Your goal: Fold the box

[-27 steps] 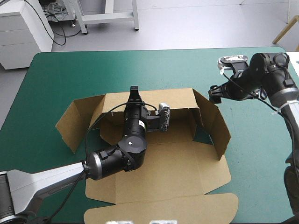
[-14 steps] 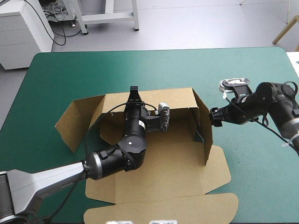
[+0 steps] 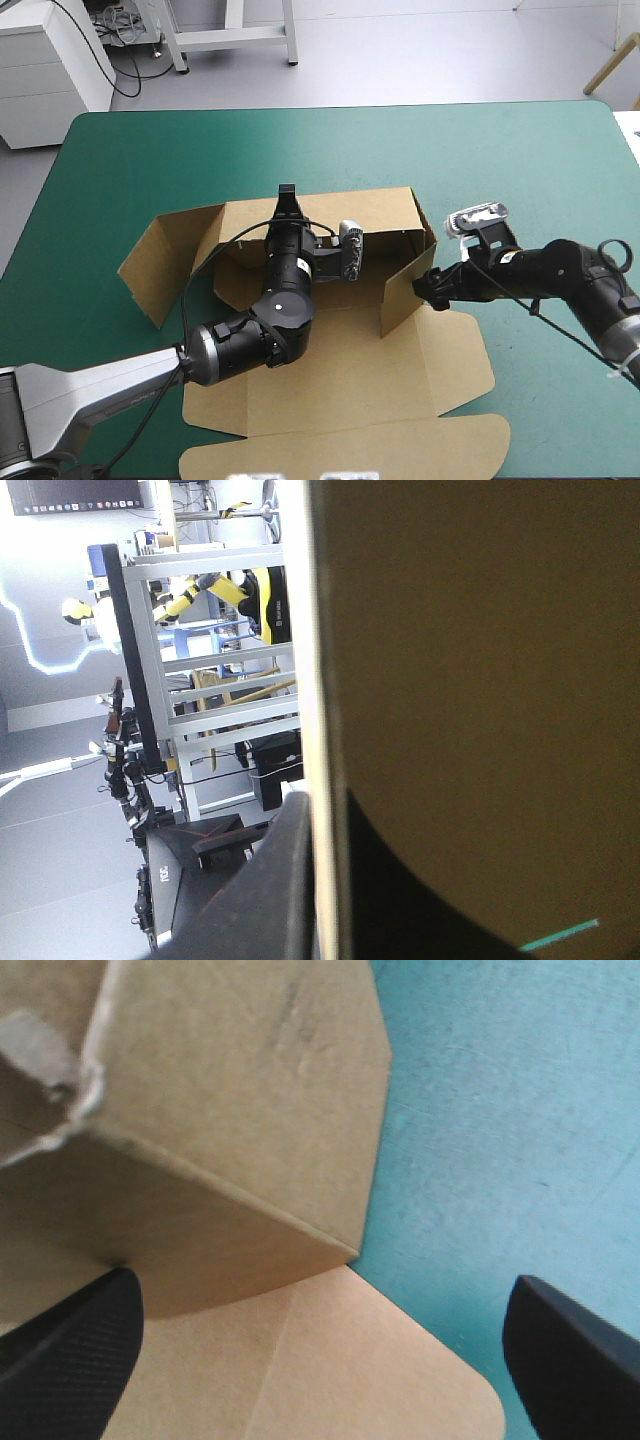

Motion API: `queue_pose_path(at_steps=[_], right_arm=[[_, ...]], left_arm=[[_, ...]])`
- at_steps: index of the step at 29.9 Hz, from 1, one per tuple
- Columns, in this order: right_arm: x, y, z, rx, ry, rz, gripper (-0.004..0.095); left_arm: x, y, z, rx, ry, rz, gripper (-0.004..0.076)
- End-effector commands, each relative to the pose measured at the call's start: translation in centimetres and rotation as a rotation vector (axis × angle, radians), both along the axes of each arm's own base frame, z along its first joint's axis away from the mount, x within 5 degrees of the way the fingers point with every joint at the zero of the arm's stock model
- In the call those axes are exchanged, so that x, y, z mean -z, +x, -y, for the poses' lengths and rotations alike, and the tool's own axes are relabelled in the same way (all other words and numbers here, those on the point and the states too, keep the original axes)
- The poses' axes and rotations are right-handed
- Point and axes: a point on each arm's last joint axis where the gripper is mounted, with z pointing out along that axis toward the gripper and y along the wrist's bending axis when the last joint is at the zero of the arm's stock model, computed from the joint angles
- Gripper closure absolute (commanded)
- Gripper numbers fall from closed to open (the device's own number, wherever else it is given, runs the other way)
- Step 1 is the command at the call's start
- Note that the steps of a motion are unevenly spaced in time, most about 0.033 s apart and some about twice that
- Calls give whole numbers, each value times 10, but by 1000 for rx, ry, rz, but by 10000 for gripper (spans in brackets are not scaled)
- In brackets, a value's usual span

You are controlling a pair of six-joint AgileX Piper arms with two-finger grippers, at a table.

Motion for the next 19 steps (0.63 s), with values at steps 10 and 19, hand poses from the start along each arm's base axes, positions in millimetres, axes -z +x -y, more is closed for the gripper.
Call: queue_pose_path(at_steps=[10,19], right_arm=[[-12,2,-42,23,71,332,21],[-3,-3,-65,28,124,422,48]], left_arm=[[-11,-7,3,45,-70,-12,734],[-11,-7,3,45,-70,-12,734]])
